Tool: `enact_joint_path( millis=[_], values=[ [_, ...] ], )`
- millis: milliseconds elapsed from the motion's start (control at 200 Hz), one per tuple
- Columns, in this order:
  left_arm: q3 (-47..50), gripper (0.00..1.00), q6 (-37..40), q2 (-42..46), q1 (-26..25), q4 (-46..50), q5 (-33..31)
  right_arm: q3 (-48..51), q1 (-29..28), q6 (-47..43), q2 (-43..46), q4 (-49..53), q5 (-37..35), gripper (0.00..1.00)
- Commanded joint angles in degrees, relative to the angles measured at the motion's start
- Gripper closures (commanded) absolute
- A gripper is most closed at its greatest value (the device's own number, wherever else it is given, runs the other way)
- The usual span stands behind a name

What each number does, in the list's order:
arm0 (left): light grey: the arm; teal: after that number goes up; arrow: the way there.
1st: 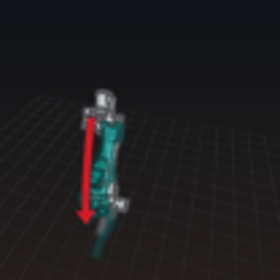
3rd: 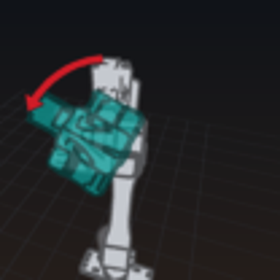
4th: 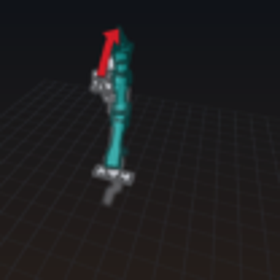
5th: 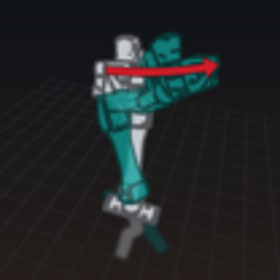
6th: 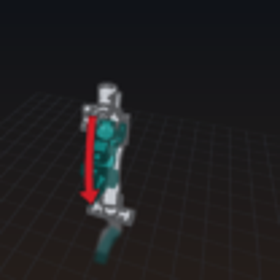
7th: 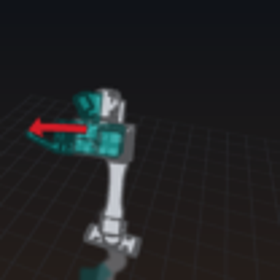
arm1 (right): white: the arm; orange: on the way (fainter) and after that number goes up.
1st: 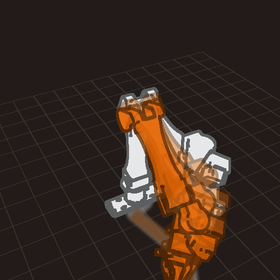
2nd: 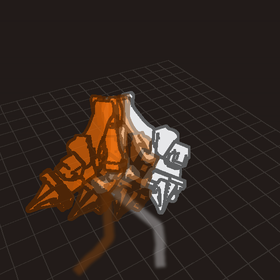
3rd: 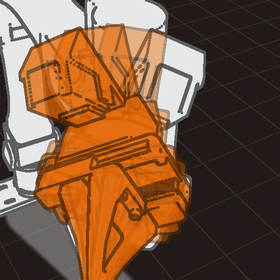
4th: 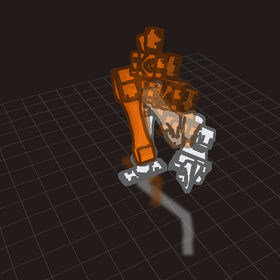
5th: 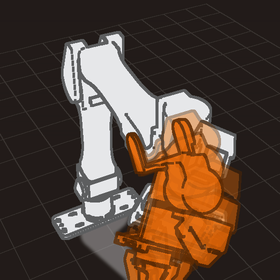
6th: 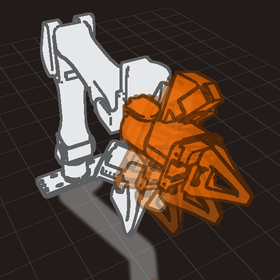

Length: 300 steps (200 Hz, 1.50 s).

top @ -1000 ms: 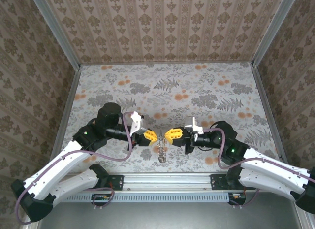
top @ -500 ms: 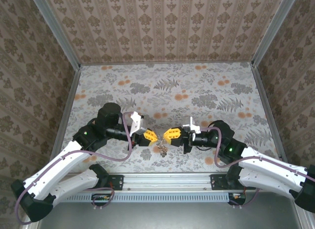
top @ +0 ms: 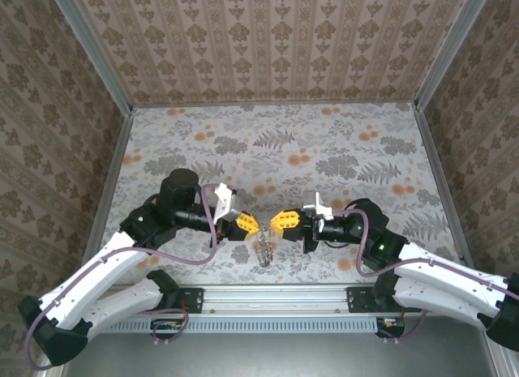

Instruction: Put the keys on the keyring

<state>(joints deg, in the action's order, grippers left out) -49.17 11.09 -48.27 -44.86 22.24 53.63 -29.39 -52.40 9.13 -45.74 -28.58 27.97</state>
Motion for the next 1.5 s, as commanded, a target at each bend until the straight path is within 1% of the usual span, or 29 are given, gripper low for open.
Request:
enact_joint_path(
  millis=[0,345,630,845,950,1080,1495],
  values=[
    [-1.48,1.0,-1.16,0.87,0.46,-3.08,2.54,0.91,-0.34,0.56,0.37,-2.51,1.74,1.0],
    [-1.51,1.0,-1.29,0.9,0.75,-3.41,3.06,0.57,-0.42,1.06,-1.24,-3.77,3.05,1.0],
    [-1.8,1.0,-1.44,0.9,1.0,-3.62,4.03,0.52,-0.45,0.67,-1.28,-3.57,2.71,1.0],
    [-1.87,1.0,-1.57,0.99,1.0,-3.46,4.64,0.56,-0.45,-0.49,0.2,-1.65,1.68,1.0],
    [-1.74,1.0,-1.99,1.07,1.09,-4.01,6.19,0.56,-0.44,-1.16,0.98,-0.78,1.48,1.0],
    [-1.82,1.0,-2.63,0.74,1.27,-4.37,8.47,0.36,-0.43,-1.18,0.61,-1.17,2.2,1.0],
    [-1.35,1.0,-3.1,0.74,1.69,-5.36,8.94,0.13,-0.47,0.35,1.14,-2.75,4.3,1.0]
  ],
)
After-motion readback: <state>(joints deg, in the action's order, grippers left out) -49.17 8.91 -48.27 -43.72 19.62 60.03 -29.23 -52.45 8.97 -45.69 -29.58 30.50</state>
